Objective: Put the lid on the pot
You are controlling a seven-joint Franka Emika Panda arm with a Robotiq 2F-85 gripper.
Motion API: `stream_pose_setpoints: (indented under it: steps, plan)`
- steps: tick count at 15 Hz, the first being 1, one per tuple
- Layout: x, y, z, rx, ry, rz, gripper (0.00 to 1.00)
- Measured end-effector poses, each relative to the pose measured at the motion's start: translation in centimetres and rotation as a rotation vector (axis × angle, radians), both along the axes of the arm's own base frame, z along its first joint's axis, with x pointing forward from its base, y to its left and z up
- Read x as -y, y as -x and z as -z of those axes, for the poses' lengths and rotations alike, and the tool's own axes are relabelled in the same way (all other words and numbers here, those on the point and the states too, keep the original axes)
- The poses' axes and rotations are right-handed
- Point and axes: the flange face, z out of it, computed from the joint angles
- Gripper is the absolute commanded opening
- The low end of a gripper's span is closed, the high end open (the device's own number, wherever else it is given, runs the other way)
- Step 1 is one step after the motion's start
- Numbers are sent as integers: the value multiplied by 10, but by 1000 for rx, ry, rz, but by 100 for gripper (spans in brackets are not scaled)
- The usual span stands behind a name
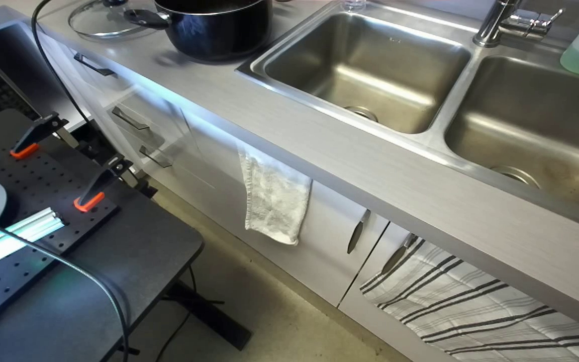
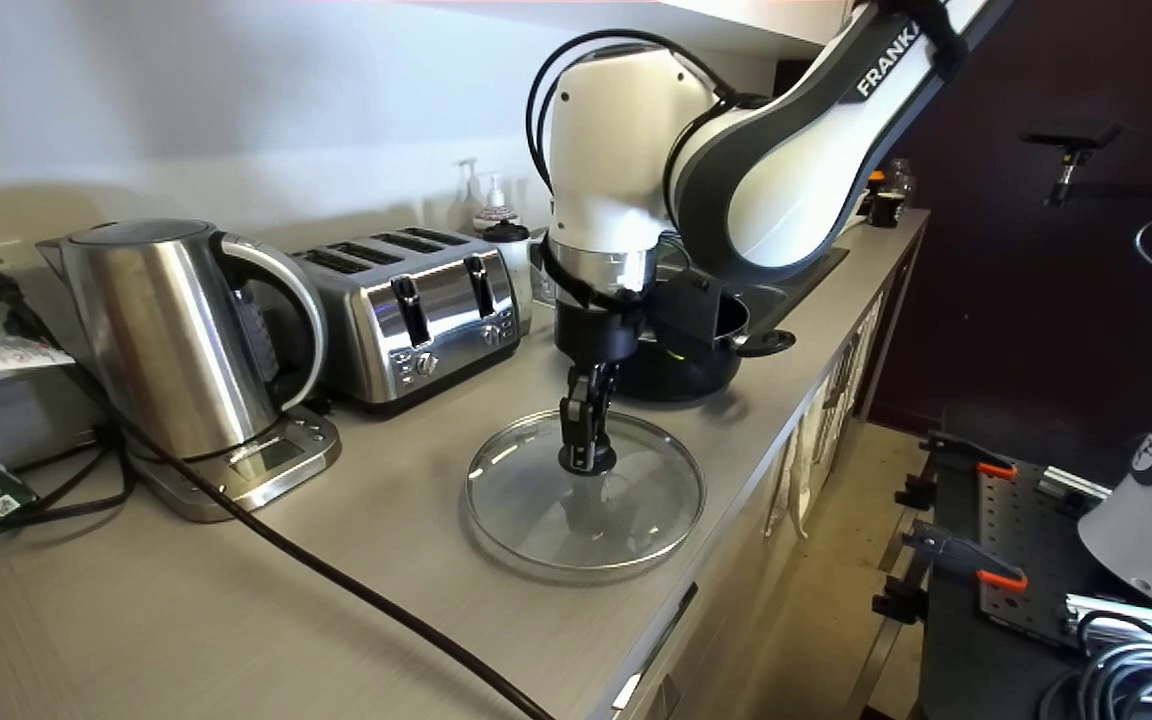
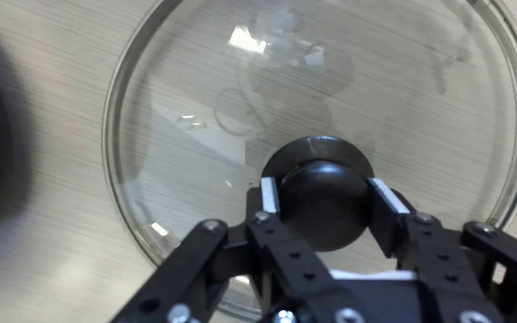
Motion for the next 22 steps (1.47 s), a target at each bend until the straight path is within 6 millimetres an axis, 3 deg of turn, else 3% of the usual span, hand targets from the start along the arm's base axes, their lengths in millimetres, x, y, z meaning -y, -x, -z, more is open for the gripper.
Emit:
stream_pose_setpoints:
  steps: [6, 10, 15, 22]
  plan:
    - [-18, 29, -70, 56, -92, -57, 25]
    - [-11, 40, -123, 132, -125, -44, 25]
    - [29, 34, -175, 219, -124, 30, 25]
    - [112, 13, -213, 283, -62, 213, 25]
